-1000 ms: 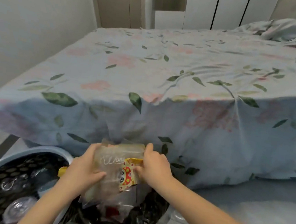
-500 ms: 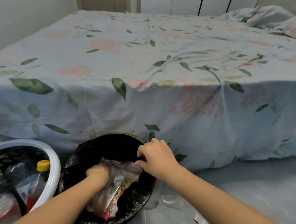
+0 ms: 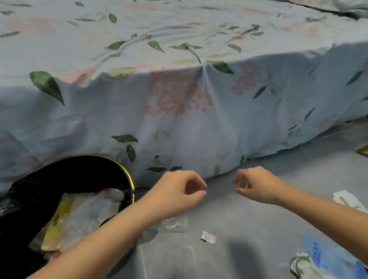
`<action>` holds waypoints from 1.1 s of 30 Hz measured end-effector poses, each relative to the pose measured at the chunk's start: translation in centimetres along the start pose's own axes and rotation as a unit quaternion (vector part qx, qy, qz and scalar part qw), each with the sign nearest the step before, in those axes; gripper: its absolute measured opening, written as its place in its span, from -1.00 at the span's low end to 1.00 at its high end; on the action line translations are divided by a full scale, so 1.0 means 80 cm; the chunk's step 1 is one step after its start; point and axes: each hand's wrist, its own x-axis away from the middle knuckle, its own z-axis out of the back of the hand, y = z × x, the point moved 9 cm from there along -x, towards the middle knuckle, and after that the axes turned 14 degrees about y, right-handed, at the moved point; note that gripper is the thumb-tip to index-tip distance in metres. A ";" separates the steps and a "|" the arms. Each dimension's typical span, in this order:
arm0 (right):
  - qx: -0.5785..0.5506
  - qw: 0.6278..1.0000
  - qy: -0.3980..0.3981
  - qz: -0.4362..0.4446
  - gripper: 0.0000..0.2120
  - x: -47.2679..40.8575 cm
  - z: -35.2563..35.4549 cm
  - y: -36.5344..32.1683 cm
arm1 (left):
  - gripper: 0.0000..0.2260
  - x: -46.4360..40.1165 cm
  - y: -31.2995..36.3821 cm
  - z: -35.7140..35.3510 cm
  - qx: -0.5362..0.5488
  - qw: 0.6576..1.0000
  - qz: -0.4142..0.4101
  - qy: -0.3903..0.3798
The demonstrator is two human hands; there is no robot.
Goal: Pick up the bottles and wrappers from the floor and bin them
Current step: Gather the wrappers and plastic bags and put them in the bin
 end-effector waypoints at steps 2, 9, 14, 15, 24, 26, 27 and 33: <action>-0.006 1.000 -0.008 -0.023 -0.77 0.019 -0.010 0.032 | -0.75 -0.007 -0.051 -0.086 0.012 0.996 0.091 -0.022; -0.079 0.990 -0.021 -0.116 -0.88 0.072 -0.067 0.127 | -0.42 0.005 -0.211 -0.178 -0.192 0.956 0.181 0.130; -0.103 0.983 -0.053 -0.144 -0.85 0.085 -0.108 0.151 | -0.19 0.001 -0.293 -0.170 -0.247 0.908 0.312 0.130; -0.106 0.982 -0.055 -0.147 -0.85 0.086 -0.113 0.153 | -0.18 -0.003 -0.303 -0.170 -0.249 0.906 0.317 0.129; -0.131 0.972 -0.080 -0.176 -0.85 0.118 -0.168 0.162 | -0.84 -0.019 -0.287 -0.191 0.035 0.936 0.335 0.103; -0.151 0.966 -0.049 -0.202 -0.83 0.126 -0.162 0.182 | -0.87 -0.002 -0.267 -0.199 0.143 0.915 0.365 0.101; -0.167 0.959 -0.013 -0.231 -0.81 0.131 -0.153 0.201 | -0.89 0.009 -0.255 -0.203 0.193 0.901 0.375 0.096; -0.180 0.879 0.106 -0.428 -0.68 0.233 -0.135 0.316 | -0.88 0.051 -0.183 -0.206 0.355 0.853 0.381 0.046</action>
